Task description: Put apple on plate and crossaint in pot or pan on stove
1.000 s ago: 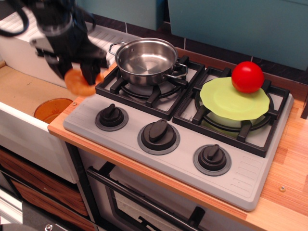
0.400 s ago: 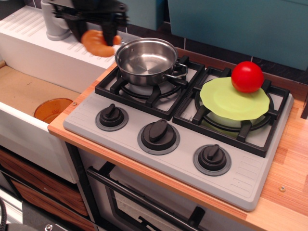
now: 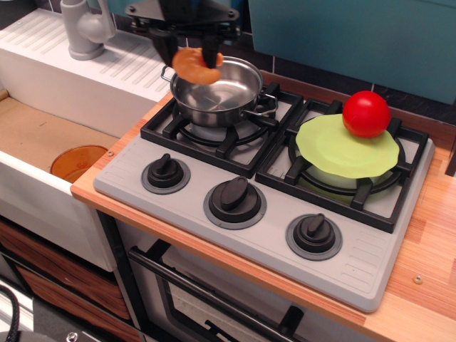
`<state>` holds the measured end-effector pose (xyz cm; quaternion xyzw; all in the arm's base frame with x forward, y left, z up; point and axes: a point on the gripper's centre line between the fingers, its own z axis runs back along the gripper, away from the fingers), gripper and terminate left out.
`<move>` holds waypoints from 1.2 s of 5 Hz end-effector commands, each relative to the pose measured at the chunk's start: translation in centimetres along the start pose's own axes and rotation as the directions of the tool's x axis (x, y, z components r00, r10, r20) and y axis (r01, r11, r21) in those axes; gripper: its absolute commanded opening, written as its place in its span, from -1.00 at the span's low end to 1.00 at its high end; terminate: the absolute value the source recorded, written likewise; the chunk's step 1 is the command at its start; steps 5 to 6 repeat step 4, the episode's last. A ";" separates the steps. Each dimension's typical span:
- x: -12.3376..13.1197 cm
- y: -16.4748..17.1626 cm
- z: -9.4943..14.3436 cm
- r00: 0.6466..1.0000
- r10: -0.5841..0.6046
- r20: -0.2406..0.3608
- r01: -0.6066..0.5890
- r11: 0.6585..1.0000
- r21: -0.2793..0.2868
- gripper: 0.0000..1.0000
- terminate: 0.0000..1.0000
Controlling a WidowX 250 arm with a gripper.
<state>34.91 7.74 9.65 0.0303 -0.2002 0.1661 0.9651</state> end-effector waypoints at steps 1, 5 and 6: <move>2.0 -1.1 1.4 0.998 -0.007 0.069 0.008 1.000 -0.018 1.00 -1.00; 0.2 -3.0 4.7 0.999 -0.004 0.052 0.002 1.000 0.030 1.00 1.00; 0.2 -3.0 4.7 0.999 -0.004 0.052 0.002 1.000 0.030 1.00 1.00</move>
